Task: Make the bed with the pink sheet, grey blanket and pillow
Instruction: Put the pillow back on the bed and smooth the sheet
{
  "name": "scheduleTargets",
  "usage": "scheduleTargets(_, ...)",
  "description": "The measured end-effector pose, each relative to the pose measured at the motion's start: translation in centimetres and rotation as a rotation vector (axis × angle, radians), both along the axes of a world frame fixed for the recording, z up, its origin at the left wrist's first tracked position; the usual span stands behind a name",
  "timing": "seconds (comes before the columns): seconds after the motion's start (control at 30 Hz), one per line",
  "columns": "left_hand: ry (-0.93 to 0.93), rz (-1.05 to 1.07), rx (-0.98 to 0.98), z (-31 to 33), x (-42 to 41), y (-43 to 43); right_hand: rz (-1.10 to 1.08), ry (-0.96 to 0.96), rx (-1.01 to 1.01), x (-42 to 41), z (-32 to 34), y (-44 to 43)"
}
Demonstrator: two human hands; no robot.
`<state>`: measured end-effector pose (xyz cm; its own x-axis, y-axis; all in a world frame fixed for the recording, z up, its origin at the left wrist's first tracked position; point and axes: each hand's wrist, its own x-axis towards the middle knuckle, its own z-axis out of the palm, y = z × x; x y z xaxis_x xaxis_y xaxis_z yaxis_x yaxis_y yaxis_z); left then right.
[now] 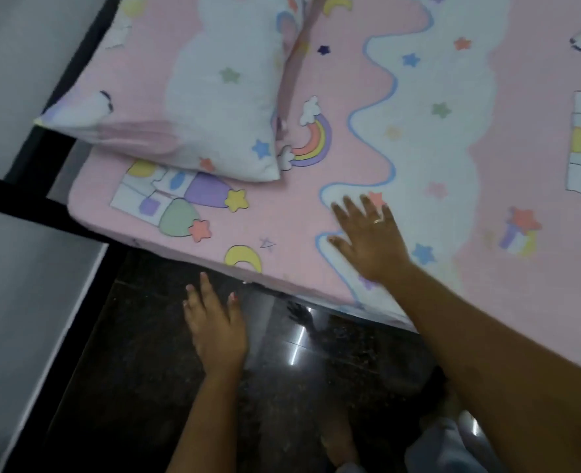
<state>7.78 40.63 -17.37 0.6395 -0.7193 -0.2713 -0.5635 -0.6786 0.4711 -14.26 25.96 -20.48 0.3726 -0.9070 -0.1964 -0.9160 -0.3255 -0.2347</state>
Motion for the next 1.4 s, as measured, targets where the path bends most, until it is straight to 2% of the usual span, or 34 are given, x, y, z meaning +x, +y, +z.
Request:
scheduleTargets(0.17, 0.044, -0.029, -0.035, 0.6, 0.0, -0.2, 0.382, 0.019, 0.024, 10.0, -0.2, 6.8)
scheduleTargets(0.33, 0.043, -0.008, 0.018, 1.4, 0.6, 1.6, 0.671, 0.04, 0.085, 12.4, 0.4, 7.2)
scheduleTargets(0.43, 0.046, 0.012, 0.036, 2.8, 0.9, 3.1, 0.717, -0.144, 0.195, 12.4, 2.9, 7.1)
scheduleTargets(0.5, 0.066, 0.03, 0.019, 4.2, 0.7, 3.6, 0.558, -0.377, 0.187, 12.2, 4.8, 6.8)
scheduleTargets(0.63, 0.132, 0.046, -0.077, 6.6, 0.6, 2.4, -0.121, -0.726, 0.125, 12.1, 7.6, 2.0)
scheduleTargets(0.7, 0.185, 0.075, -0.143, 7.1, 0.6, 0.5, -0.438, -0.826, 0.222, 12.0, 8.9, -2.0)
scheduleTargets(0.8, 0.262, 0.118, -0.201, 7.1, 0.4, -2.7, -0.696, -0.937, 0.483, 12.0, 9.0, -7.6)
scheduleTargets(0.9, 0.327, 0.162, -0.219, 6.1, 0.3, -5.4, -0.78, -1.017, 0.713, 12.7, 7.6, -11.7)
scheduleTargets(1.0, 0.424, 0.26, -0.223, 5.3, 0.4, -8.1, -0.78, -1.174, 0.878, 14.7, 5.9, -13.7)
scheduleTargets(1.2, 0.669, 0.558, -0.287, 4.8, 1.0, -13.2, -0.764, -1.369, 1.035, 18.4, 4.3, -16.1)
scheduleTargets(1.4, 0.734, 0.667, -0.355, 4.7, 0.6, -16.1, -0.811, -1.502, 1.158, 20.8, 3.6, -16.5)
